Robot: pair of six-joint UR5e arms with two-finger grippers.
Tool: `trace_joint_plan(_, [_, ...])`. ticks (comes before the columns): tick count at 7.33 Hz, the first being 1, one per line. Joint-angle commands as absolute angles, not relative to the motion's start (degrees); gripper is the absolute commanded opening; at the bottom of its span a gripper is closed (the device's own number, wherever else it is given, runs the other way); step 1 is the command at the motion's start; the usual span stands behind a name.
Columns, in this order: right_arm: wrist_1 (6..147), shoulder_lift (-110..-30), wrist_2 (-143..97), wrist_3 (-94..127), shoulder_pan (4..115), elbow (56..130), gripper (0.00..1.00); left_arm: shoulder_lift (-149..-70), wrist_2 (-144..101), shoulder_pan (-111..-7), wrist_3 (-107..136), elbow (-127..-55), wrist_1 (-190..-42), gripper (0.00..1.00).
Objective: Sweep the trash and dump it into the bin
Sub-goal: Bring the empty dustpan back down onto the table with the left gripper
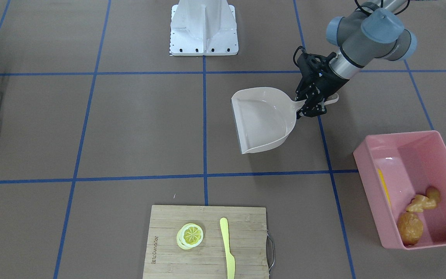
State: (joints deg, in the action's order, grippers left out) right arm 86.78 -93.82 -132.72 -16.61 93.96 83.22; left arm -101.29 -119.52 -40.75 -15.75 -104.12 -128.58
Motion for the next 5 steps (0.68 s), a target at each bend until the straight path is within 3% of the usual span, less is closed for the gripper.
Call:
trace_joint_plan(1, [86.7,-94.0,-132.9,-16.5,94.0,83.6,1.00,-101.5,-120.0,-37.8,-16.7,-104.5,-123.9,0.00])
trace_joint_plan(5, [86.7,-94.0,-133.2,-16.7,94.0,83.0,1.00,-105.9,-129.9,-38.8,-25.0,-103.7,-115.0,0.00])
